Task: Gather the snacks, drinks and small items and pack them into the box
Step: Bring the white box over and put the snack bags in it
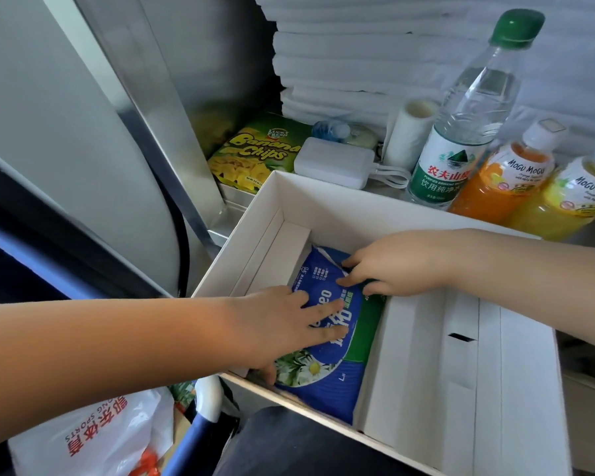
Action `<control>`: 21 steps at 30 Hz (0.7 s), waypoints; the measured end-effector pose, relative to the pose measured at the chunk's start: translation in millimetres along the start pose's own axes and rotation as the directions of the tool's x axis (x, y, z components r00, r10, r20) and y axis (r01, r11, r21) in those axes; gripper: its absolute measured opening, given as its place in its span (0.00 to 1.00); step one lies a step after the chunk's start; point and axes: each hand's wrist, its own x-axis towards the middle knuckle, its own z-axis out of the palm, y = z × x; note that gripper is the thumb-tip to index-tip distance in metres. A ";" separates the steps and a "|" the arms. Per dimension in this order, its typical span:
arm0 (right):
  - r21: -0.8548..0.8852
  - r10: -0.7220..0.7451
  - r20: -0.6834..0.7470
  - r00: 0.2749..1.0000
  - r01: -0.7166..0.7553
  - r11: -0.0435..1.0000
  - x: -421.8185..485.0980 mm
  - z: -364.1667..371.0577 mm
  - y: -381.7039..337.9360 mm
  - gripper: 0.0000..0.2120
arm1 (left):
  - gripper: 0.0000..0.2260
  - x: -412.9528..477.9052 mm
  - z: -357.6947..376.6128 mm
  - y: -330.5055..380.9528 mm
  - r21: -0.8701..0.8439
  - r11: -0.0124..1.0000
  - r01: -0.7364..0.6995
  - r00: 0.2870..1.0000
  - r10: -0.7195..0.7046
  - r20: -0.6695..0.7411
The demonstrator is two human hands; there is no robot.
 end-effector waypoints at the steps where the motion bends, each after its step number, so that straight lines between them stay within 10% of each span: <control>1: -0.021 0.015 0.009 1.000 -0.015 1.000 -0.1 0.0 -1.0 0.21 | 0.52 3.2 1.3 -0.8 0.019 1.000 0.010 1.000 -0.010 -0.015; 9: 0.027 0.026 0.001 1.000 -0.026 0.999 3.4 -0.9 -3.1 0.30 | 0.58 14.9 6.1 -0.1 -0.167 0.985 0.045 0.999 -0.042 0.024; 21: -0.180 0.020 -0.026 0.999 -0.024 0.983 33.8 13.1 -11.9 0.29 | 0.42 -0.2 -5.2 3.9 -0.266 0.964 -0.001 0.993 0.033 0.114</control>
